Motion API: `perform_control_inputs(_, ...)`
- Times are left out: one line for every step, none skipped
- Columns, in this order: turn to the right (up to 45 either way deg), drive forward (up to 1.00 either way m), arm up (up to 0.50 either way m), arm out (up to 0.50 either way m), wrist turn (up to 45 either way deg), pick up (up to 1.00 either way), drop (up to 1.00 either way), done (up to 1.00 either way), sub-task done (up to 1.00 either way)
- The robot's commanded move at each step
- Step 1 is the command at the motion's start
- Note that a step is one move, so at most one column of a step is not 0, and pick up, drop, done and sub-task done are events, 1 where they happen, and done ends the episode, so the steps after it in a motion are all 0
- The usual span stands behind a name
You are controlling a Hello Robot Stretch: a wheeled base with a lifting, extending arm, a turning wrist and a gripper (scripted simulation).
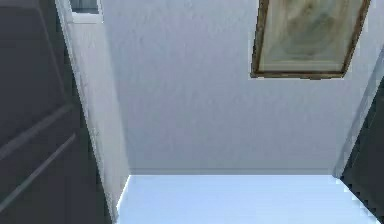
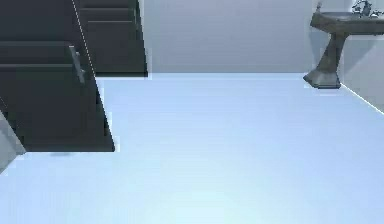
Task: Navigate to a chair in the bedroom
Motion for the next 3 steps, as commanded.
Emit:
perform_control_inputs(45.0, 0.00, 0.00, 0.00, 0.0, 0.00, 0.00, 0.00, 0.00)
perform_control_inputs(39.0, 0.00, 0.00, 0.00, 0.0, 0.00, 0.00, 0.00, 0.00)
perform_control_inputs(0.0, 1.00, 0.00, 0.00, 0.0, 0.00, 0.00, 0.00, 0.00)
